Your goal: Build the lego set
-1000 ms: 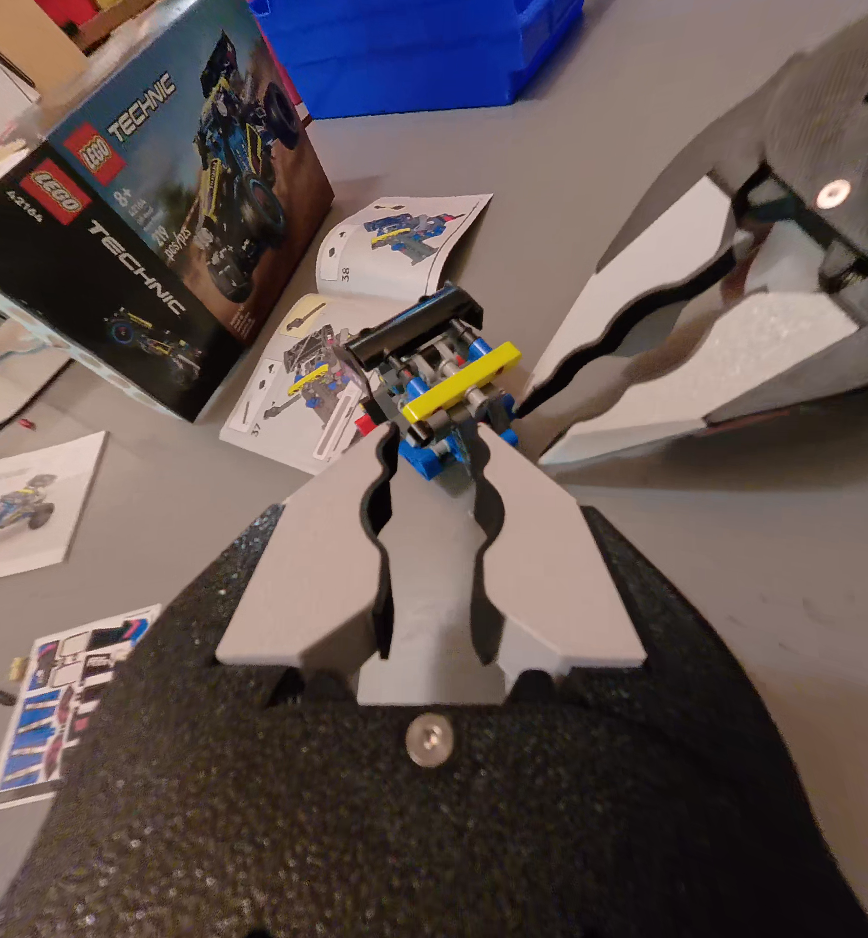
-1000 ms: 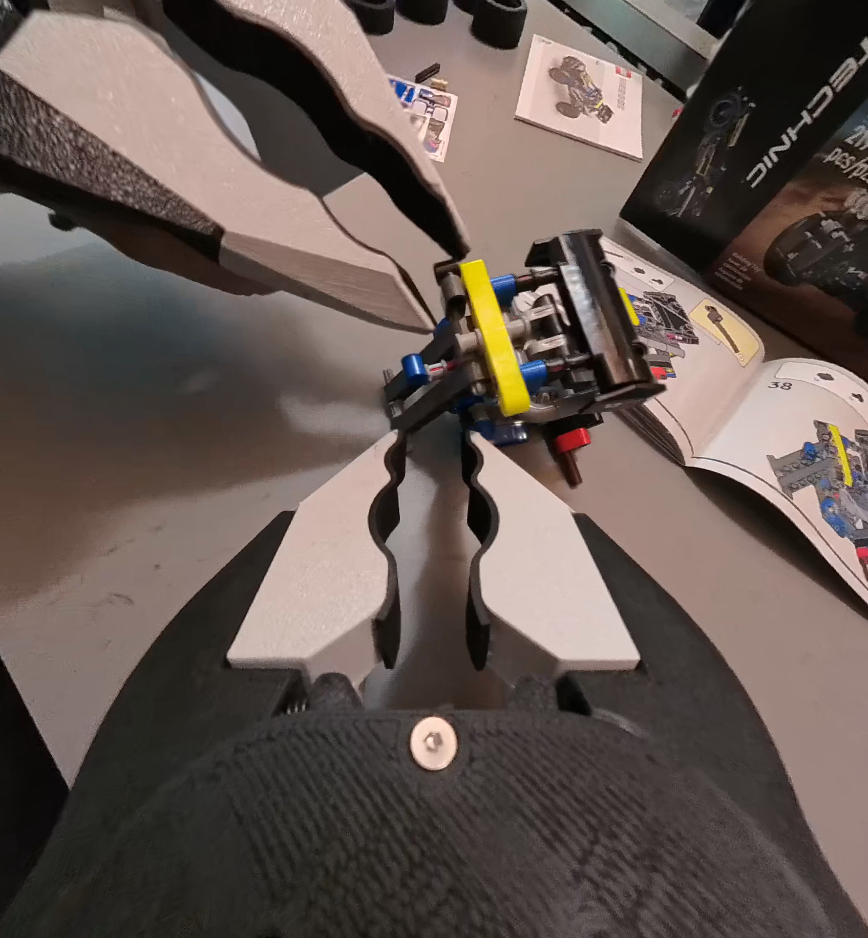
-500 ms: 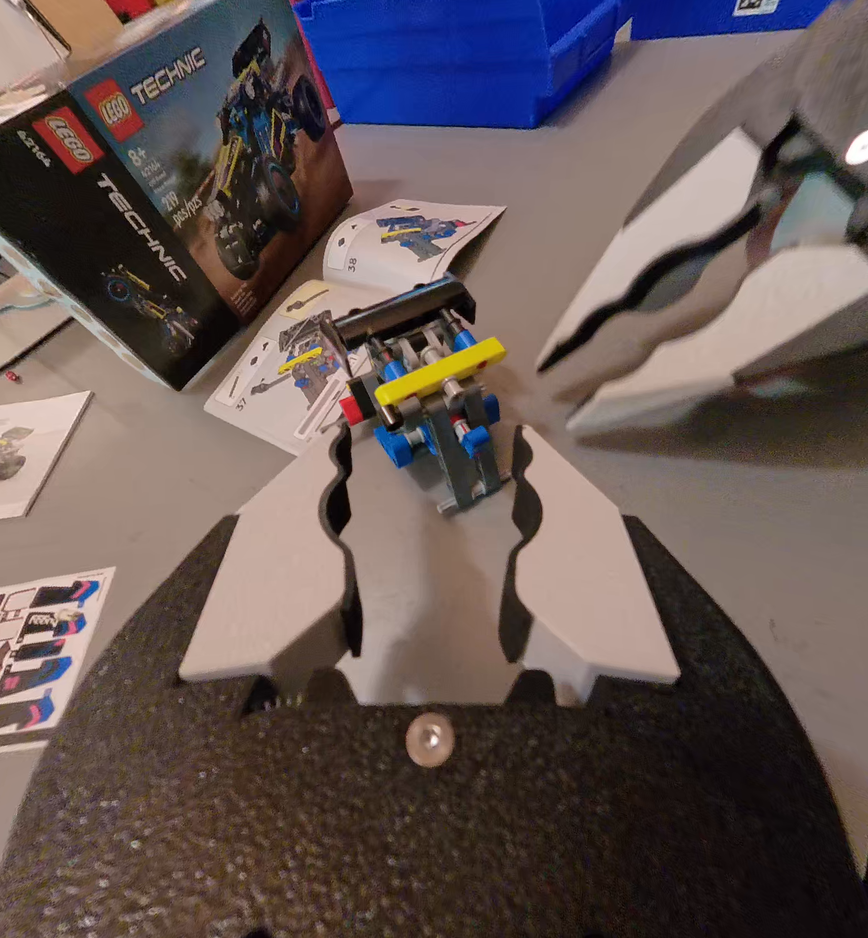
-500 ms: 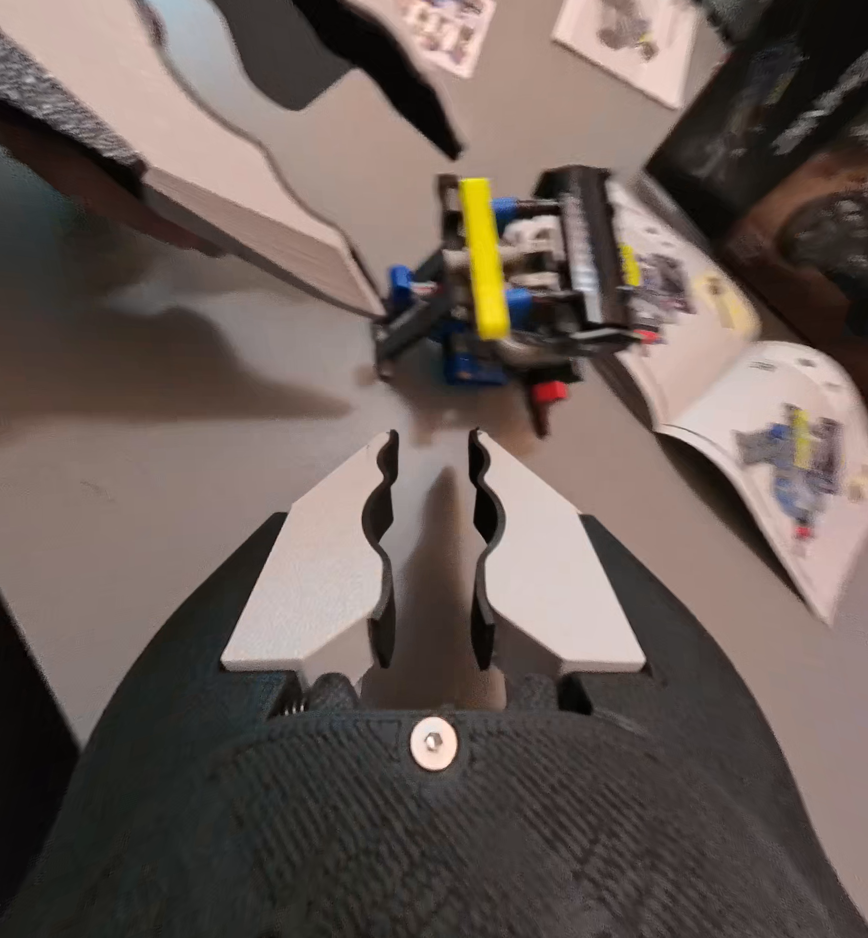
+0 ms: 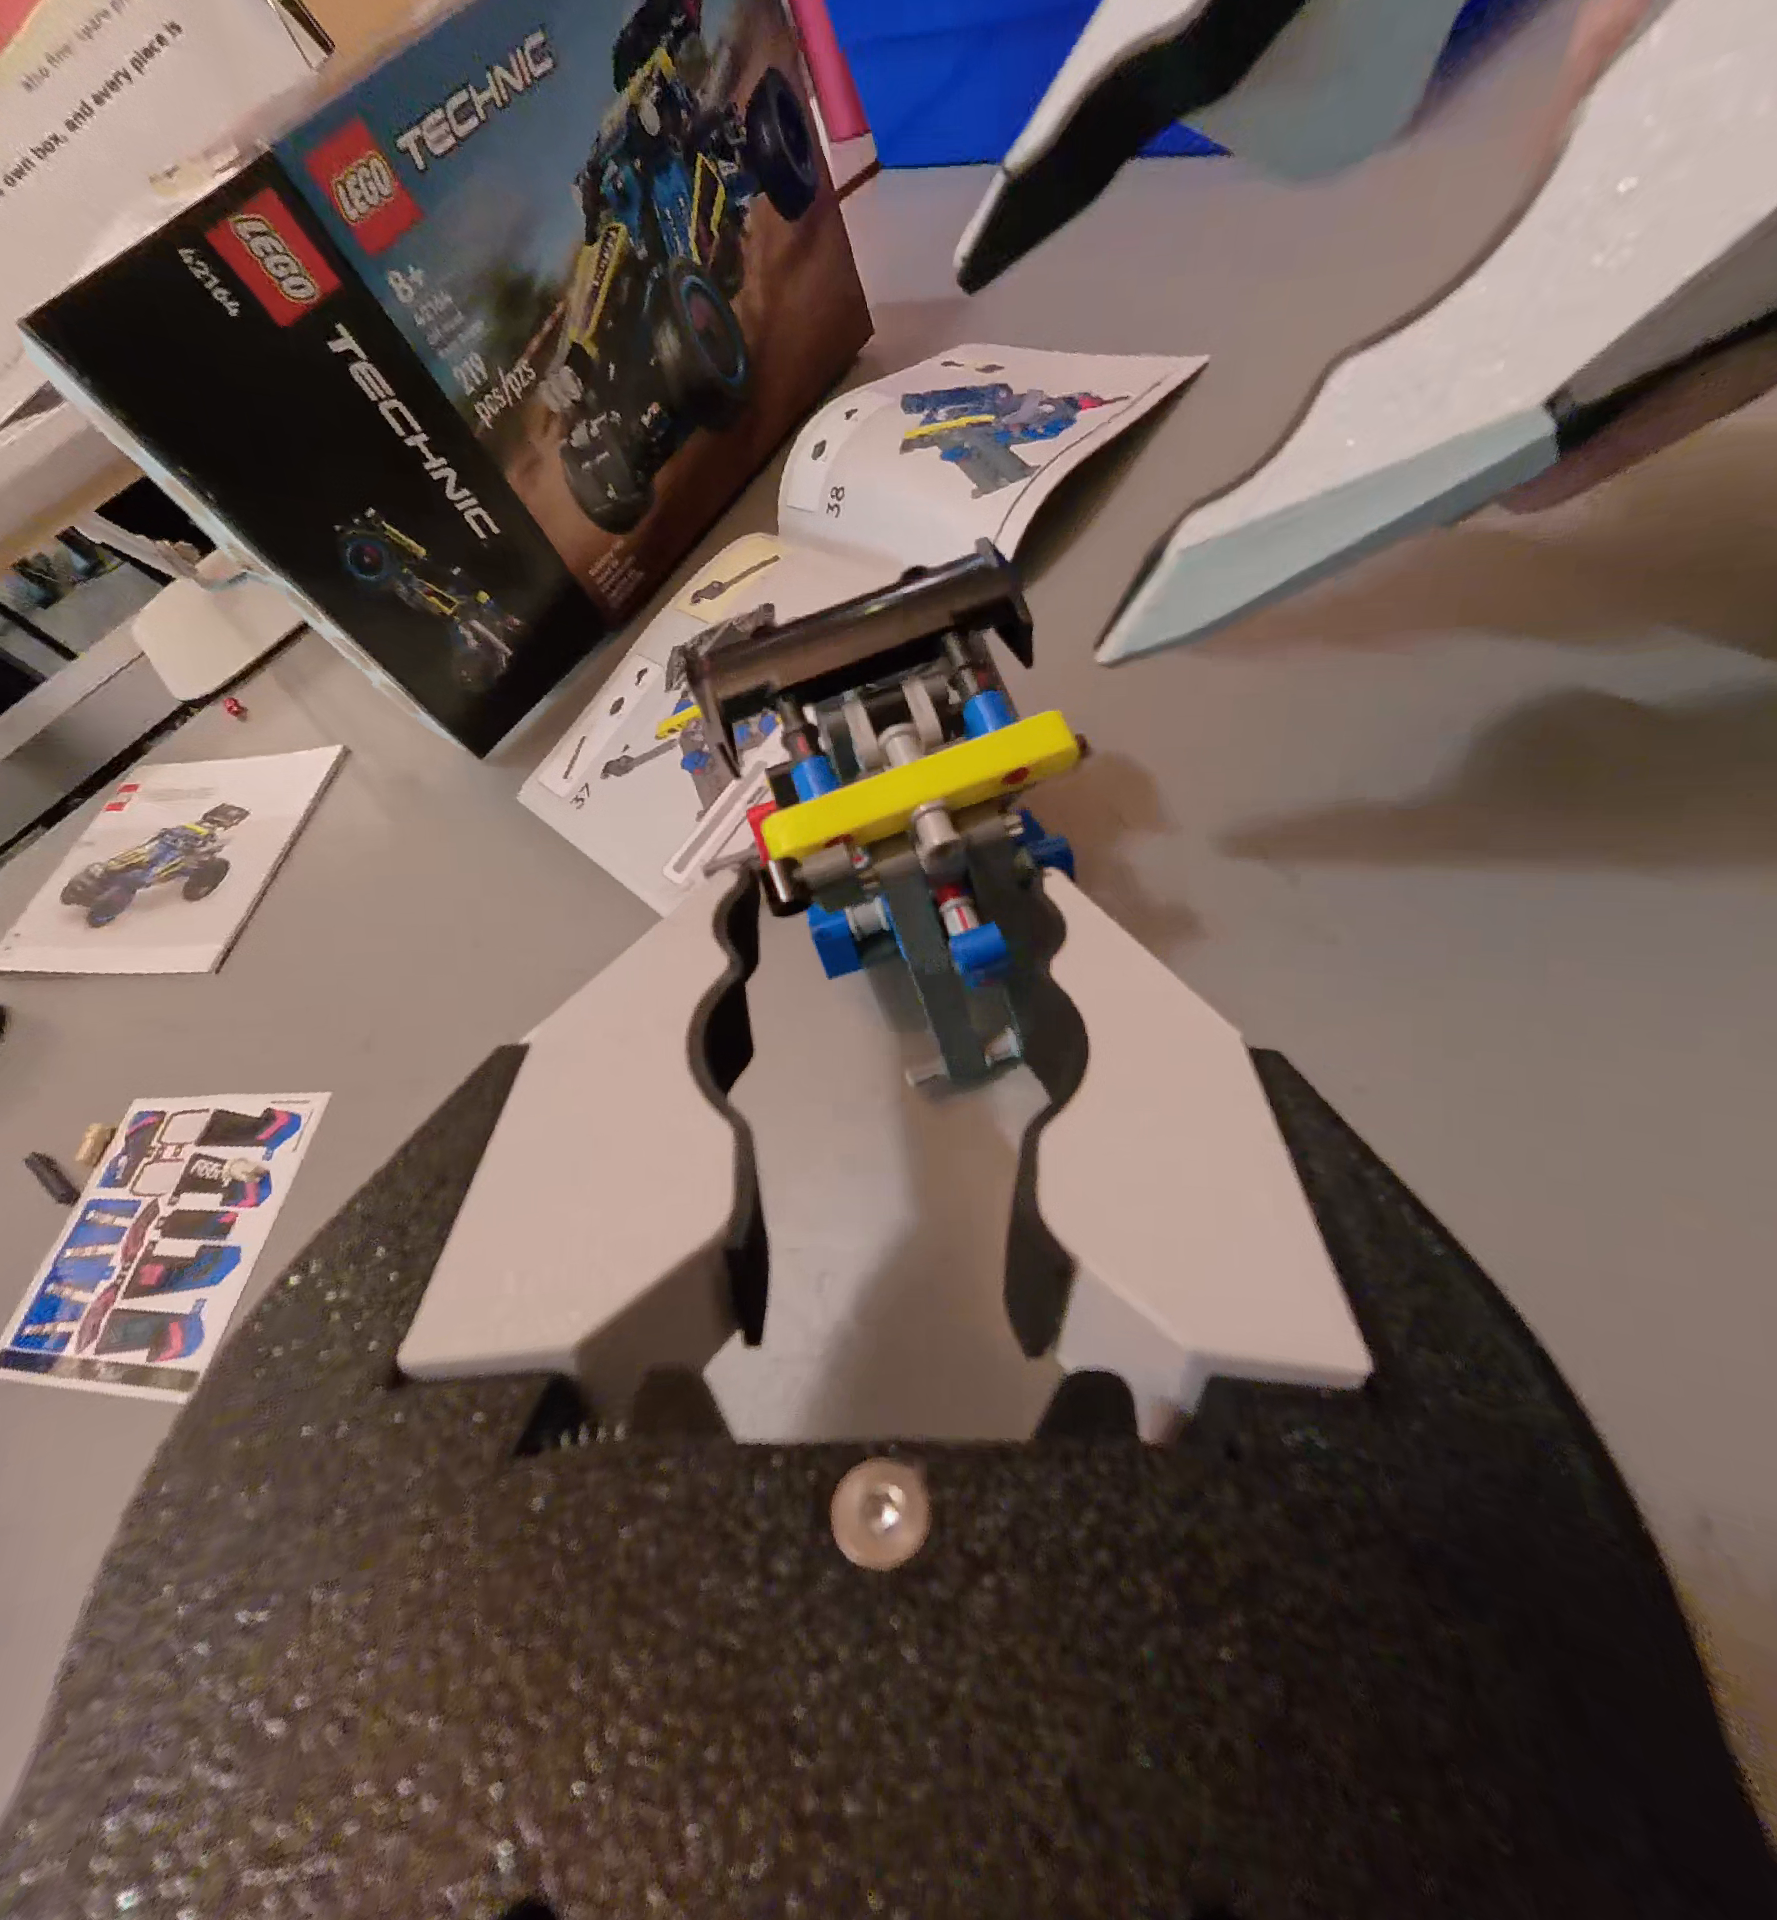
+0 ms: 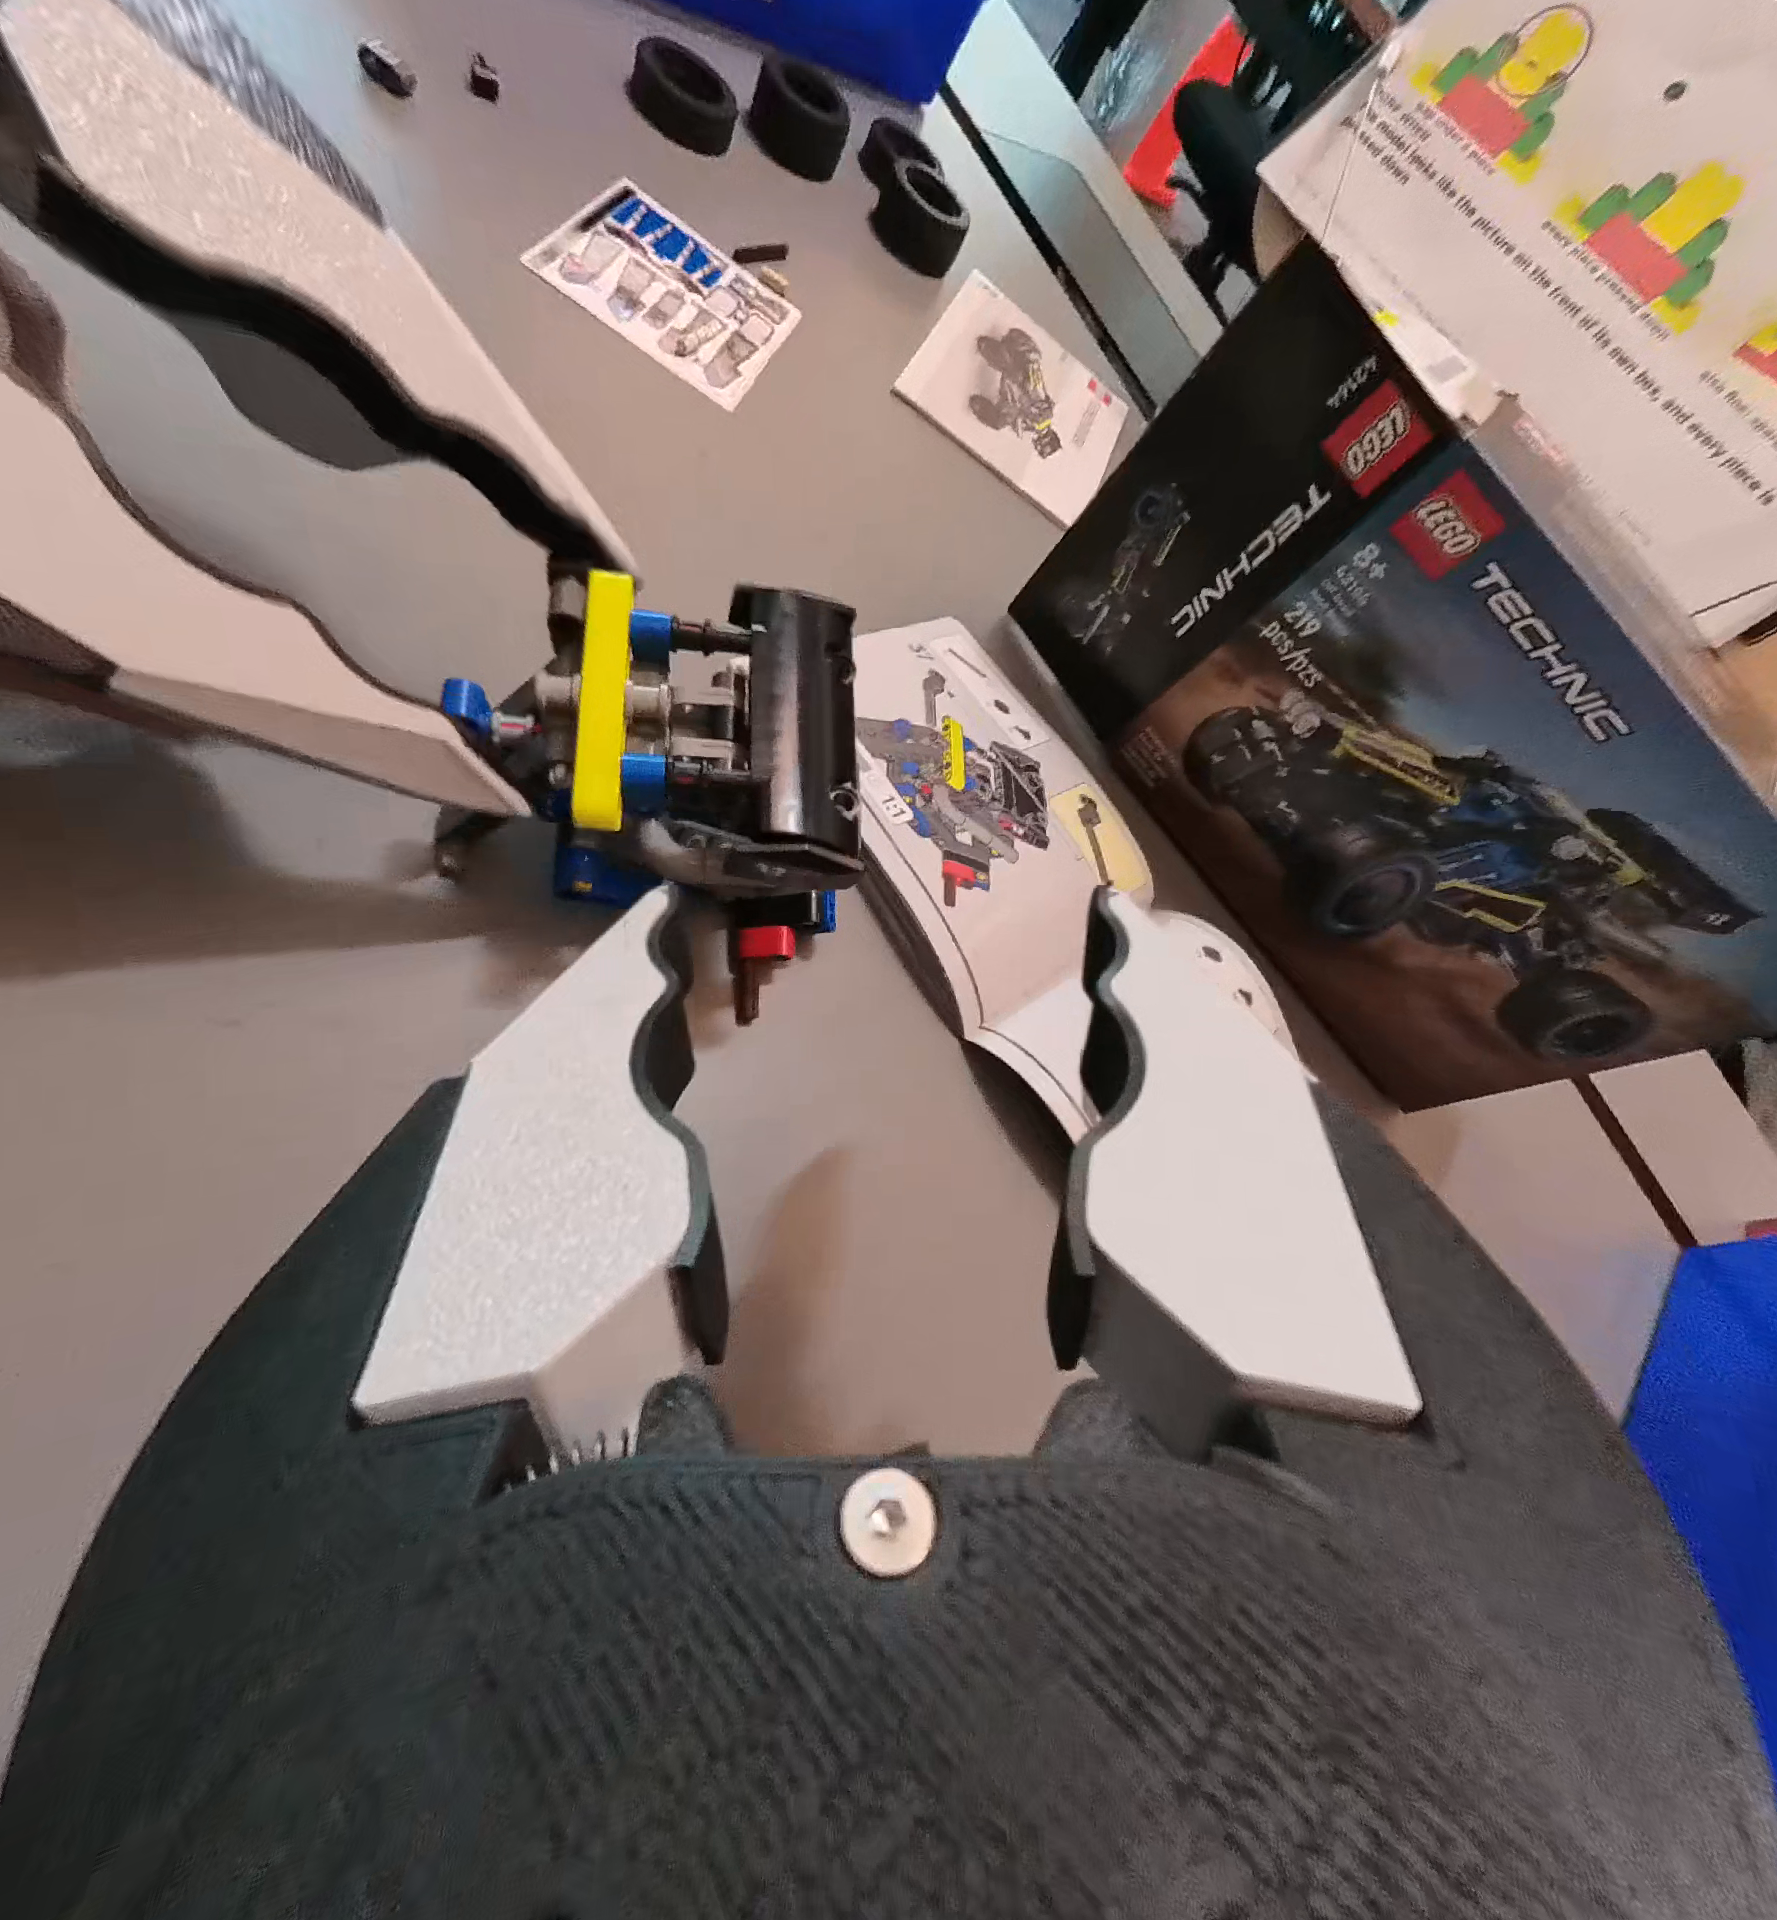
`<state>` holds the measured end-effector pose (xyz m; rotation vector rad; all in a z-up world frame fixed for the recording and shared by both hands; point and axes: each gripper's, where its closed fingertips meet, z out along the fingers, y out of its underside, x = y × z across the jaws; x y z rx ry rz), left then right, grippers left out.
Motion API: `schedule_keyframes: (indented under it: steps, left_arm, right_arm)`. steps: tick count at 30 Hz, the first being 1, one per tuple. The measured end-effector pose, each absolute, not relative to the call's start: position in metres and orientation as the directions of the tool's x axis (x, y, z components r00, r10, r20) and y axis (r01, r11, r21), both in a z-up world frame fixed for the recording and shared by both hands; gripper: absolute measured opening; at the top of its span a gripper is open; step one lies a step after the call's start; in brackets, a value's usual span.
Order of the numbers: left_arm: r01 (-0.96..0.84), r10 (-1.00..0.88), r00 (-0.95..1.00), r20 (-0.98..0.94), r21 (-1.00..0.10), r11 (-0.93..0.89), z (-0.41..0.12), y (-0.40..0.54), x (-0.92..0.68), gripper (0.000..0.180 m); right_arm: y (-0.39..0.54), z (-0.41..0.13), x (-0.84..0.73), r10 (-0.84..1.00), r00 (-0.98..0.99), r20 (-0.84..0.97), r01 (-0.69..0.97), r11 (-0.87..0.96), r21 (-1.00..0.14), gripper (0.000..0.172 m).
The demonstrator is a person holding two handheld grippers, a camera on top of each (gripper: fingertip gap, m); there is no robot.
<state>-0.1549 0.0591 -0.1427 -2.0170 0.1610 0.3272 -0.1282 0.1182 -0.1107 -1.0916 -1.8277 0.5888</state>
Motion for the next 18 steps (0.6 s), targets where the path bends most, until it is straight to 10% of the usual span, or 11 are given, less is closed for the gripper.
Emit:
schedule_keyframes:
  steps: [18]
  left_arm:
    - [-0.310,-0.029,0.944,-0.329,-0.853,-0.420,-0.134,0.055,-0.157,0.054]
  right_arm:
    - [0.095,-0.114,-0.121,0.903,-0.203,0.378,0.326,0.427,-0.844,0.061]
